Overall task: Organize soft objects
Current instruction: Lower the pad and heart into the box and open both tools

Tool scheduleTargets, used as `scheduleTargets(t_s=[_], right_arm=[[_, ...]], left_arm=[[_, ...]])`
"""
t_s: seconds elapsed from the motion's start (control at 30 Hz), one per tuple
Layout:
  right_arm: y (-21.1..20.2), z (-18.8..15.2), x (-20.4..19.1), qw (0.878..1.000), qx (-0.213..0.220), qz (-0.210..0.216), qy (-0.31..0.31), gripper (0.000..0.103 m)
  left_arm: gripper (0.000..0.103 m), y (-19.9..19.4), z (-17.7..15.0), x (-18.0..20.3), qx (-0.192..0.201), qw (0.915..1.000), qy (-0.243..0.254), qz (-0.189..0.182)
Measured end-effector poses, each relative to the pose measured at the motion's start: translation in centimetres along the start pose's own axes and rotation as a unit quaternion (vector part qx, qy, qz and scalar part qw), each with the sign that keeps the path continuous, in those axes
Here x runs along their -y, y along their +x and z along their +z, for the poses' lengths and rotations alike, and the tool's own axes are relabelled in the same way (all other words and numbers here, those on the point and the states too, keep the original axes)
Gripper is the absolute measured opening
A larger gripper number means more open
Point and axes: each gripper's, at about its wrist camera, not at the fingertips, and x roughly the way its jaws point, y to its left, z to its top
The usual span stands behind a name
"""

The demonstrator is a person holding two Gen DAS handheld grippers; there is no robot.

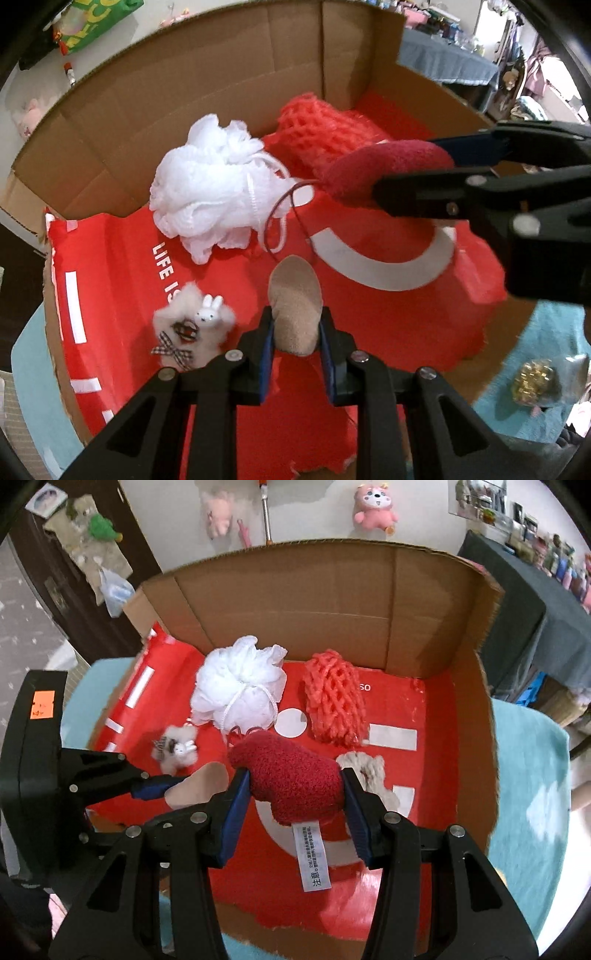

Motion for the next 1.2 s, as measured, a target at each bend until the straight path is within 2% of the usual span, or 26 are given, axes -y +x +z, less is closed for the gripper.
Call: scheduleTargets(t_s=[0.37,0.57,1.1,1.2], right_arm=[[3.2,-0.4,-0.6,0.999,-0.03,-0.023,-0.022,0.049],[3.5,-0.6,-0.3,0.999,-0.036,-0.016,-0.013,0.05],[3.8,-0.4,-0.1,0.999,-0.045,-0.004,-0.003,0.052],[3.7,-0.4,-0.1,0.999,-0.047,0.002,0.003,0.055]], left_arm=[[0.03,0.3,0.6,-0.8,0.008,0.9999,-0.006,0.0],[0.032,0.0,0.2,-1.2,0.013,0.9999,-0.005,0.0],[0.055,-0.8,0.3,-0.1,0.023,0.9997,-0.002,-0.001],[0.058,-0.8,0.2,-0.2,0.026,0.9997,-0.003,-0.001]])
